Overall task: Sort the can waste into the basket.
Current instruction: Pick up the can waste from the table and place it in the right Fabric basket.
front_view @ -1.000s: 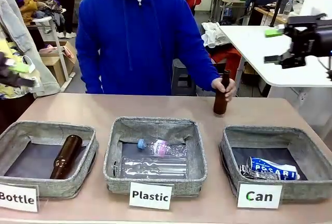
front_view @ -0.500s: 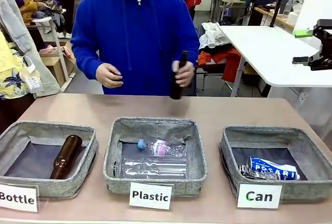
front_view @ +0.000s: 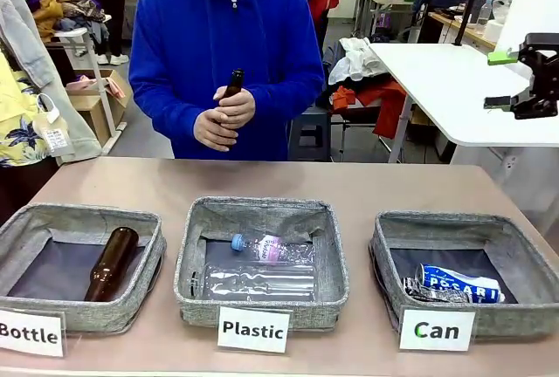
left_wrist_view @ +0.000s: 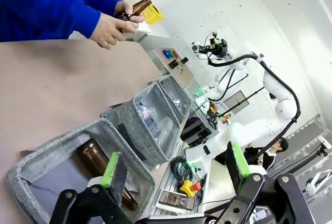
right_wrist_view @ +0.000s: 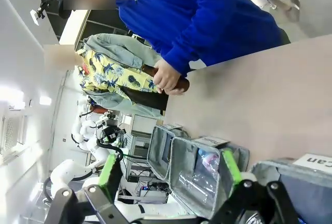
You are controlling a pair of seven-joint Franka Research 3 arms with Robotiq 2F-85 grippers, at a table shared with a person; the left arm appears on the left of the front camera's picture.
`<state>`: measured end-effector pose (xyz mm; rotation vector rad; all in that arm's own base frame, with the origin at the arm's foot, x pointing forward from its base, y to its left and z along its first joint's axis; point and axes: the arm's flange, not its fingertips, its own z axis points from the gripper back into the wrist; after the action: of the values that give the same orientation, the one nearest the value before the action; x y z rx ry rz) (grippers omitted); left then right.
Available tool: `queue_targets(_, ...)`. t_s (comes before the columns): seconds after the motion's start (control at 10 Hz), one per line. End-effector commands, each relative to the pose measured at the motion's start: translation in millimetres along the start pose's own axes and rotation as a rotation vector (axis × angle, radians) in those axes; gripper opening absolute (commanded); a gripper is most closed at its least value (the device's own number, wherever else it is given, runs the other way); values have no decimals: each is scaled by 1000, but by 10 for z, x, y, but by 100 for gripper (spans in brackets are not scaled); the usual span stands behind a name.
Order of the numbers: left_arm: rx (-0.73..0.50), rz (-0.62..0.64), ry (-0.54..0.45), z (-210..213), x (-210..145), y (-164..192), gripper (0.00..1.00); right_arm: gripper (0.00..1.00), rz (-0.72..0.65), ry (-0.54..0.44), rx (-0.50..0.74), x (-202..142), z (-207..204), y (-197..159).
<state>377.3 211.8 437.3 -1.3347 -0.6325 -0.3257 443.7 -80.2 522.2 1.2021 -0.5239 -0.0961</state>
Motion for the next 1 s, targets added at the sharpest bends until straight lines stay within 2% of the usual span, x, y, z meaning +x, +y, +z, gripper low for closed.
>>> queue_targets(0.0, 11, 11, 7, 10, 8, -51, 100, 100, 0, 0, 10, 0, 10, 5)
queue_targets(0.8, 1, 1, 0, 2, -1, 1, 100, 100, 0, 0, 10, 0, 10, 5)
queue_targets(0.9, -2, -94, -40, 270, 103, -410, 100, 100, 0, 0, 10, 0, 10, 5)
